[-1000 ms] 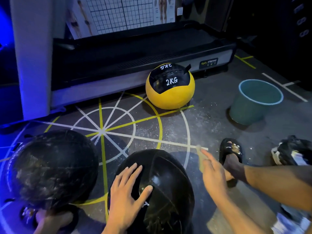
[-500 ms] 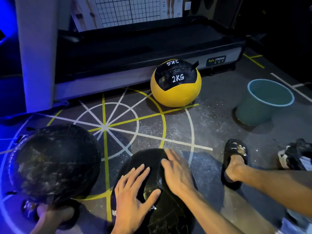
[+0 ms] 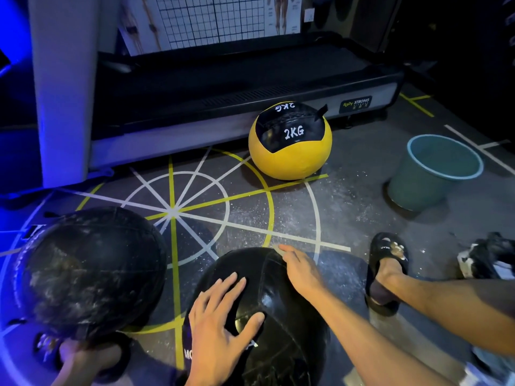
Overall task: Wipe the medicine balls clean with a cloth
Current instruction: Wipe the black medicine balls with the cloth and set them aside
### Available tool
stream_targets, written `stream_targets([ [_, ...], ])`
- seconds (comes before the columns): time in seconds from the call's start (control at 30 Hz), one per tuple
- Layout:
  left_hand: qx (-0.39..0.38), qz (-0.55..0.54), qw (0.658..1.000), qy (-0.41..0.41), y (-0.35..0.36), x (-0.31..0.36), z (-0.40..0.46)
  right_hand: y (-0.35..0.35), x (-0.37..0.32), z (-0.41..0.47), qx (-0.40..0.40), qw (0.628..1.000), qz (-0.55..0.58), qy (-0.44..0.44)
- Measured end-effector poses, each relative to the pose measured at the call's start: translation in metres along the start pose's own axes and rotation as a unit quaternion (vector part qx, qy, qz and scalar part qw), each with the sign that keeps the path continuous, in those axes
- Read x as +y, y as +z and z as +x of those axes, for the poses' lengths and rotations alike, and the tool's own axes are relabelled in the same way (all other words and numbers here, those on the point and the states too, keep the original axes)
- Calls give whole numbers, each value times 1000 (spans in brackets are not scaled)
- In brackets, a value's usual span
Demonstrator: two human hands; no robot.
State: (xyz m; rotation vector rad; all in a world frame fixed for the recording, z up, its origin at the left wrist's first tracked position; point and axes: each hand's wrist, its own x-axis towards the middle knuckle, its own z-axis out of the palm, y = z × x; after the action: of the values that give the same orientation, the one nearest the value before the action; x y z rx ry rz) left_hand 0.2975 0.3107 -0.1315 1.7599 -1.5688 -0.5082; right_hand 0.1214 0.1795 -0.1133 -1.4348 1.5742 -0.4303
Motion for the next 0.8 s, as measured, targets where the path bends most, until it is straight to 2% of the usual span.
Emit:
stream_targets([
  [0.1, 6, -3, 1000, -1, -2, -5, 1, 11, -26, -19, -21, 988, -82, -127],
  [0.17, 7, 1, 1000, 1, -2, -10, 2, 20, -28, -40, -60, 952, -165, -251],
  [0.23, 4, -1, 1000, 5, -3, -12, 2, 18, -22, -46, -94, 925, -208, -303],
  [0.3, 1, -10, 1000, 6, -3, -8, 0, 11, -9, -25, -70, 937, -216, -264],
  [0.37, 3, -10, 1000, 4, -2, -3, -2, -1, -6, 2, -59, 976, -158, -135],
  [0.43, 9, -1, 1000, 4, 0, -1, -3, -5, -14, 15, -45, 990, -110, -72],
  [0.47, 14, 2, 1000, 4, 0, -2, -1, -1, -23, 10, -43, 988, -122, -83],
  [0.53, 20, 6, 1000, 8, 1, -7, 2, 13, -40, -16, -44, 965, -178, -186],
  [0.57, 18, 7, 1000, 10, 1, -10, 2, 17, -45, -31, -60, 947, -197, -245],
  [0.63, 8, 0, 1000, 8, -1, -12, 1, 19, -42, -40, -107, 931, -197, -288],
  [0.7, 3, -13, 1000, 1, -3, -10, -2, 7, -27, -17, -99, 948, -186, -240],
  [0.8, 4, -20, 1000, -7, -4, -4, -1, -8, -14, 12, -31, 985, -136, -101],
])
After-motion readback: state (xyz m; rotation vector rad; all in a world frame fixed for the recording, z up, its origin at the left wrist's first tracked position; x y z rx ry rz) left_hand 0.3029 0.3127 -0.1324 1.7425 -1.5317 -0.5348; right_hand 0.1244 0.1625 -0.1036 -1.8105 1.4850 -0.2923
